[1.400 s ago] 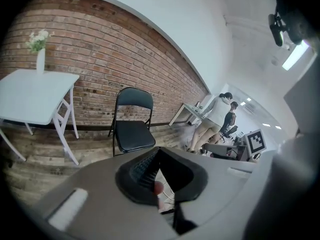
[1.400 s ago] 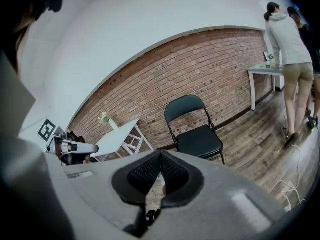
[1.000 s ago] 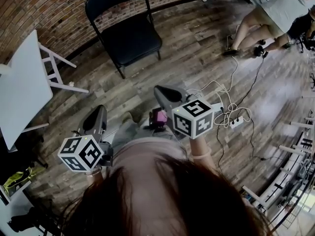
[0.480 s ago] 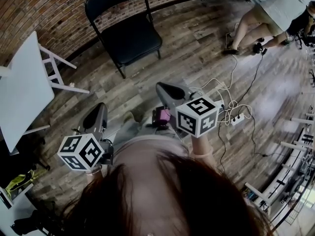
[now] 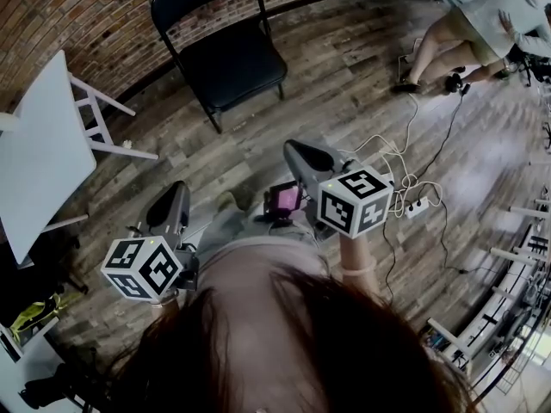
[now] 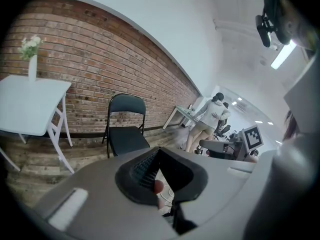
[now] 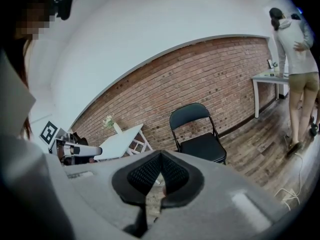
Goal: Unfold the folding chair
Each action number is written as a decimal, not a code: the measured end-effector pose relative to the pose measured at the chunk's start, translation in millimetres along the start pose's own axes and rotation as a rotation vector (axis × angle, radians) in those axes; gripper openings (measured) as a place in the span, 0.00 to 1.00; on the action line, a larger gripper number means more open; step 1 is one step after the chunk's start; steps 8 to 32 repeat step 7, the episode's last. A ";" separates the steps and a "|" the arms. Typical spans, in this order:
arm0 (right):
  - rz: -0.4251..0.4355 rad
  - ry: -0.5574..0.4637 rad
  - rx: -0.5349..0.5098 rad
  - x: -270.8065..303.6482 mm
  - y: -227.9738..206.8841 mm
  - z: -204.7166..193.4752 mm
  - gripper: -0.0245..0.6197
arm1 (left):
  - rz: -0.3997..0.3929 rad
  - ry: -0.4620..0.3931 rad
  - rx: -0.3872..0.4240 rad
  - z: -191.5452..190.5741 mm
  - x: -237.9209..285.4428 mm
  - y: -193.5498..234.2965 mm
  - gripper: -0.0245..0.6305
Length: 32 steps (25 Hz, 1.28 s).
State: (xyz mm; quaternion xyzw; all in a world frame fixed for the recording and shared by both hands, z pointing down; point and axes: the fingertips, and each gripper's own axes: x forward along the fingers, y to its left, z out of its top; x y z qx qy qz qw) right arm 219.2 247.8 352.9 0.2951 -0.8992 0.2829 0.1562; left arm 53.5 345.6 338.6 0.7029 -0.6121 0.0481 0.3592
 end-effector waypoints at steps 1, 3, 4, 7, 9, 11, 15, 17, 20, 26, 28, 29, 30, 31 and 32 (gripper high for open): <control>0.001 0.002 0.001 1.2 0.3 -0.7 0.03 | 0.003 -0.004 0.003 0.8 0.3 0.5 0.04; 0.003 0.005 0.001 3.1 1.8 -1.5 0.03 | 0.006 -0.013 0.006 2.3 0.3 1.5 0.04; 0.005 0.005 0.002 3.5 2.9 -1.6 0.03 | 0.007 -0.018 0.004 3.1 -0.2 1.9 0.04; 0.013 0.003 0.004 3.6 5.5 -0.9 0.03 | 0.008 -0.029 -0.012 5.1 -1.9 3.2 0.04; 0.013 0.003 0.004 3.6 5.5 -0.9 0.03 | 0.008 -0.029 -0.012 5.1 -1.9 3.2 0.04; 0.013 0.003 0.004 3.6 5.5 -0.9 0.03 | 0.008 -0.029 -0.012 5.1 -1.9 3.2 0.04; 0.013 0.003 0.004 3.6 5.5 -0.9 0.03 | 0.008 -0.029 -0.012 5.1 -1.9 3.2 0.04; 0.013 0.003 0.004 3.6 5.5 -0.9 0.03 | 0.008 -0.029 -0.012 5.1 -1.9 3.2 0.04; 0.013 0.003 0.004 3.6 5.5 -0.9 0.03 | 0.008 -0.029 -0.012 5.1 -1.9 3.2 0.04; 0.013 0.003 0.004 3.6 5.5 -0.9 0.03 | 0.008 -0.029 -0.012 5.1 -1.9 3.2 0.04; 0.013 0.003 0.004 3.6 5.5 -0.9 0.03 | 0.008 -0.029 -0.012 5.1 -1.9 3.2 0.04; 0.013 0.003 0.004 3.6 5.5 -0.9 0.03 | 0.008 -0.029 -0.012 5.1 -1.9 3.2 0.04; 0.013 0.003 0.004 3.6 5.5 -0.9 0.03 | 0.008 -0.029 -0.012 5.1 -1.9 3.2 0.04; 0.013 0.003 0.004 3.6 5.5 -0.9 0.03 | 0.008 -0.029 -0.012 5.1 -1.9 3.2 0.04; 0.013 0.003 0.004 3.6 5.5 -0.9 0.03 | 0.008 -0.029 -0.012 5.1 -1.9 3.2 0.04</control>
